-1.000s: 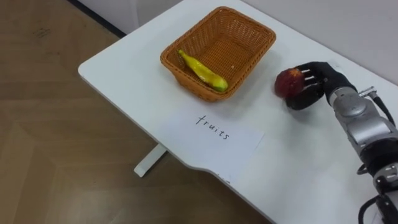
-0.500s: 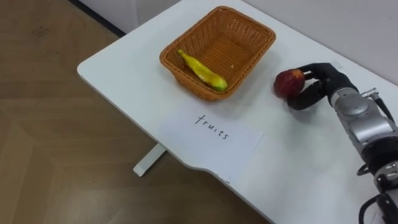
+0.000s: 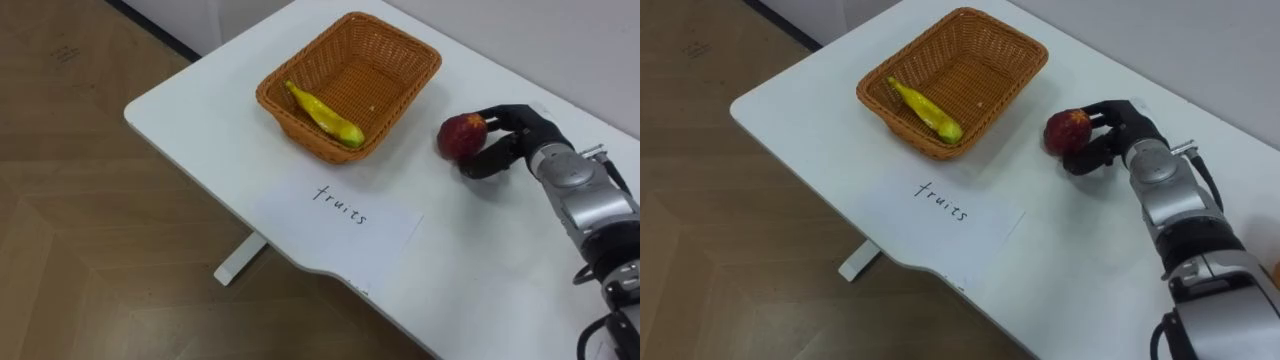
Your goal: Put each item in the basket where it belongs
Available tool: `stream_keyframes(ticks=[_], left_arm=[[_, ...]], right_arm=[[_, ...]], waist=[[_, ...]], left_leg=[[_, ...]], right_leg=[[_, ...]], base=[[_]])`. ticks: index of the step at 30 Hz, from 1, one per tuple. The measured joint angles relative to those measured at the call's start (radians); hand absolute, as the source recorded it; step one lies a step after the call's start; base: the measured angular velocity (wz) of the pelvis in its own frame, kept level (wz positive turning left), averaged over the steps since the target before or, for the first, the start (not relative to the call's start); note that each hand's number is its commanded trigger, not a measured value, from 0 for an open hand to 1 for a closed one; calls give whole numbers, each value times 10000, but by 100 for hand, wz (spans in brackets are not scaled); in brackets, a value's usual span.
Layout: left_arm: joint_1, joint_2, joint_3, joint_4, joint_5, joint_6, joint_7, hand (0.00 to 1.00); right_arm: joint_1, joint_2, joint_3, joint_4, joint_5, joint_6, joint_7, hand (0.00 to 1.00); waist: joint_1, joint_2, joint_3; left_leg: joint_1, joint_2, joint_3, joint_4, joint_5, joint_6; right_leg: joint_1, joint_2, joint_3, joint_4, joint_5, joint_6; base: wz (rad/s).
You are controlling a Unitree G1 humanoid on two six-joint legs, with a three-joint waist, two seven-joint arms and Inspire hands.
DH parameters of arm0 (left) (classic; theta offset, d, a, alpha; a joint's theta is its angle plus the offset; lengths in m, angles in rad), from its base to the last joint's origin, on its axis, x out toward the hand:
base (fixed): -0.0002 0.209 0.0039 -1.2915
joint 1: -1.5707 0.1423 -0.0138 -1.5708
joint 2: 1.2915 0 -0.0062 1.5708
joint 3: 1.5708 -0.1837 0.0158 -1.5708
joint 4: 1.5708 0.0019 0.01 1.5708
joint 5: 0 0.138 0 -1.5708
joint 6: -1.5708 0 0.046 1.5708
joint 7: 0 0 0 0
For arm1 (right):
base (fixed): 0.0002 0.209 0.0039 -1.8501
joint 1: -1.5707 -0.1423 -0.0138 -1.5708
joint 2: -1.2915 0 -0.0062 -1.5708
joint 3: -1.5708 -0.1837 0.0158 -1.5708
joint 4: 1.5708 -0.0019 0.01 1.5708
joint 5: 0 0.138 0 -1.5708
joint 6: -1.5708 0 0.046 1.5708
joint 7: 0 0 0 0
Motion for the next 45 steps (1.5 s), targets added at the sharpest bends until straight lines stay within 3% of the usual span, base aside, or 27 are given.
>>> stream_keyframes(ticks=[5,17,24,29,35,45], left_arm=[[153,6,141,18,6,-3,-1,0],[350,0,337,19,14,-24,-24,0],[540,-50,514,-8,17,-39,-25,0],[538,-32,795,-57,172,-37,-9,0],[609,-49,899,-115,252,-24,-5,0],[821,-177,1137,-233,491,30,-56,0]], right_arm=[[236,0,1,-47,177,9,47,100],[533,-1,2,-839,91,10,190,100],[596,-11,-80,-2530,-59,20,195,100],[601,-10,-80,-2924,-52,20,221,100],[605,-12,-80,-3671,-92,227,230,100],[604,-118,-80,-4731,-375,318,410,100]], waist=[[-50,12,-26],[-361,272,-218],[-679,201,-289],[-692,90,-324],[-697,-73,-254],[-492,-136,-247]], left_leg=[[261,-4,12,-26,-20,24],[784,20,248,-186,-7,29],[838,-18,234,-172,10,54],[969,-32,190,-291,34,59],[983,-42,145,-356,30,61],[1179,-55,-26,-441,13,60]], right_leg=[[258,-15,-36,-10,-4,13],[652,-46,65,-6,-12,31],[745,-67,82,-39,-47,69],[878,-35,171,-179,-47,89],[866,-37,202,-182,-77,111],[1073,-26,229,-188,-81,124]], base=[[0],[-4],[1],[3],[0],[5]])
